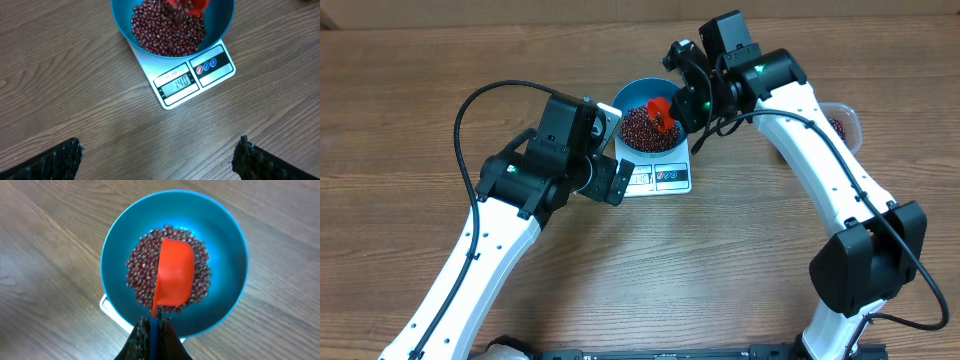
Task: Scoop item into bowl and weigh 150g on scale
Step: 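Hold the red cup tipped over the bowl, shaking out remaining beans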
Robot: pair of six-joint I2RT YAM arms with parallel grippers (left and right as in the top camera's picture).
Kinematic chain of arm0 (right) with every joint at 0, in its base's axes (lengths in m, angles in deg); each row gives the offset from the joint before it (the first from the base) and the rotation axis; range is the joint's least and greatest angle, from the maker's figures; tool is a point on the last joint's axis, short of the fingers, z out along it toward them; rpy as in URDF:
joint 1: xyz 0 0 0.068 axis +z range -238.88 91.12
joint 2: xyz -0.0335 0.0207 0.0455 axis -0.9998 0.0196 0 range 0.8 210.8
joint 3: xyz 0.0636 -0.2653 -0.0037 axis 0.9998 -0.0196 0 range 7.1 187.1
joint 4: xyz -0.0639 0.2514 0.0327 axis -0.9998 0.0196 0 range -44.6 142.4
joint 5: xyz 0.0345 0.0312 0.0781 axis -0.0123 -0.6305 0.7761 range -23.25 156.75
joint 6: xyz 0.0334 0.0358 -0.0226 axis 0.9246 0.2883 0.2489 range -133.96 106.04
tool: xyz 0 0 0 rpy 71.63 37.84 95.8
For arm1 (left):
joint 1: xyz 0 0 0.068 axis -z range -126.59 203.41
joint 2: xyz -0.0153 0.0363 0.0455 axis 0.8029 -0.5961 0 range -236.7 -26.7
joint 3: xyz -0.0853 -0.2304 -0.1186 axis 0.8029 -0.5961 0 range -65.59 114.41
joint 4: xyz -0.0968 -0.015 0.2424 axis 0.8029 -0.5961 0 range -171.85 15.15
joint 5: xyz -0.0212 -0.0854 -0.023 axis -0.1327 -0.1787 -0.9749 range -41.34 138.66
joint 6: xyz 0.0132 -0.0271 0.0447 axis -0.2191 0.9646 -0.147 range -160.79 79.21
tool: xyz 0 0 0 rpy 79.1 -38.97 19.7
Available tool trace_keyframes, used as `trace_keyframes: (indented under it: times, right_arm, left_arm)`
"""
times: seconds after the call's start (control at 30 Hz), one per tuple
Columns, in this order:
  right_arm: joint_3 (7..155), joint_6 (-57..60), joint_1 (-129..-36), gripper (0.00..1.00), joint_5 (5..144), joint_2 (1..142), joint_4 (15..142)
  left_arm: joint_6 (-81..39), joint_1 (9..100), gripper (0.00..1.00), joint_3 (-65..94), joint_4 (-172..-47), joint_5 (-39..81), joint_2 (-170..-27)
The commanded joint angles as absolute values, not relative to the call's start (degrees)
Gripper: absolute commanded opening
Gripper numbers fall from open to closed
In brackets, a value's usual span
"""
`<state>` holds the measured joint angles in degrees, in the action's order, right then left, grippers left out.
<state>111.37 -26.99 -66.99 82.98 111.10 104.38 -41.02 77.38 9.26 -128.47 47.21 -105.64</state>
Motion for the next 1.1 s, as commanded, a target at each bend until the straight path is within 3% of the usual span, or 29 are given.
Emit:
trace_keyframes:
  times: [0.0, 0.43, 0.57, 0.7, 1.07]
  right_arm:
    - [113.3, -24.1, -67.1, 0.04, 79.8, 108.8, 103.4]
    - [113.3, -23.7, -67.1, 0.04, 81.2, 108.8, 103.6]
    - [113.3, -38.6, -67.0, 0.04, 90.4, 108.8, 107.2]
    - [113.3, -28.4, -67.2, 0.04, 82.8, 108.8, 104.8]
    - [113.3, -27.2, -67.2, 0.04, 82.7, 108.8, 104.5]
  left_arm:
    - [-42.1, 77.4, 1.00, 10.0, -128.4, 47.4, -106.1]
    - [-42.1, 77.4, 0.99, 10.0, -128.4, 47.4, -106.1]
    - [-42.1, 77.4, 1.00, 10.0, -128.4, 47.4, -106.1]
    - [-42.1, 77.4, 0.99, 10.0, -128.4, 47.4, -106.1]
    - [-42.1, 77.4, 0.99, 10.0, -128.4, 47.4, -106.1]
